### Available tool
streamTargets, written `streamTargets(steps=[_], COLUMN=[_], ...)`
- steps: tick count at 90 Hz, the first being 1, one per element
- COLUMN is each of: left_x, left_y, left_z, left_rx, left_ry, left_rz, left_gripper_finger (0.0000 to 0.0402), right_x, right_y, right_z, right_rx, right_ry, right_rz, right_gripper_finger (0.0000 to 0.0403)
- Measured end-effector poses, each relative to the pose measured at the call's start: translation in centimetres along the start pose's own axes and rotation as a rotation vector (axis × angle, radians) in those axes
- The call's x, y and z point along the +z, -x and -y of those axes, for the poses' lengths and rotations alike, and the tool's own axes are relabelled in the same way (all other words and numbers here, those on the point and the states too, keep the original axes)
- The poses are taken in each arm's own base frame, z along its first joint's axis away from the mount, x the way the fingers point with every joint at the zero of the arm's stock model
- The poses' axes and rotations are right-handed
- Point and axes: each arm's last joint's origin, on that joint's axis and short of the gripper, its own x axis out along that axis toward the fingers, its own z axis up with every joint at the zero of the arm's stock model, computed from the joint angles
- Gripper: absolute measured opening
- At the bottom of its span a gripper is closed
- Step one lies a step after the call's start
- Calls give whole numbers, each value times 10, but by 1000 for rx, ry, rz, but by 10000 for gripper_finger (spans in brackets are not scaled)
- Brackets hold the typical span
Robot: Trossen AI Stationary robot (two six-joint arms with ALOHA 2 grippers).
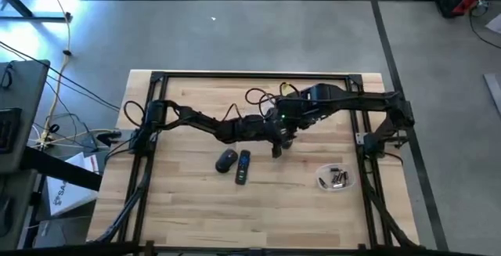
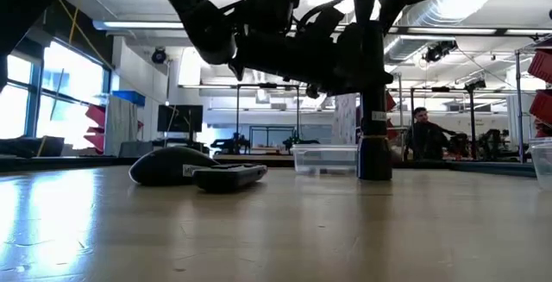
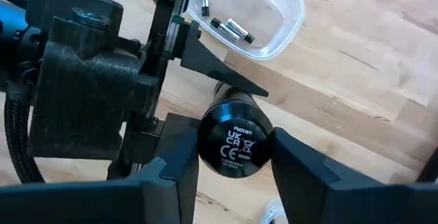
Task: Insert battery
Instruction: Close the flashlight battery compartment
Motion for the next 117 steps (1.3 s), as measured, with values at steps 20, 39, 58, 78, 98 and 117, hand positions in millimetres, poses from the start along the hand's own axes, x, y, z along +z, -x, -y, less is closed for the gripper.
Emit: streamTargets(steps=[20,39,58,78,98,117], left_x=[-1,-2,-3,-4,-4,-5], left_y=[0,0,1,1,1,2], left_z=[0,1,2,3,-2,2], left_rx=[-8,-32,-47,-103,-277,-426], left_ry=[-4,8,11,14,50,-66], left_rz=[-21,-34,-39,-49,-60,-41], left_gripper_finger=[146,146,146,146,146,146], right_x=[-1,-1,-7,-12,-12,-10], right_y=[-6,5,32,52,49,44], right_z=[0,7,23,35,29,23], right_rx=[-29,-1,82,189,238,238], right_ry=[39,128,232,579,1150,1471], right_rz=[-37,-20,28,72,94,133], right_gripper_finger=[198,240,246,245,245,245])
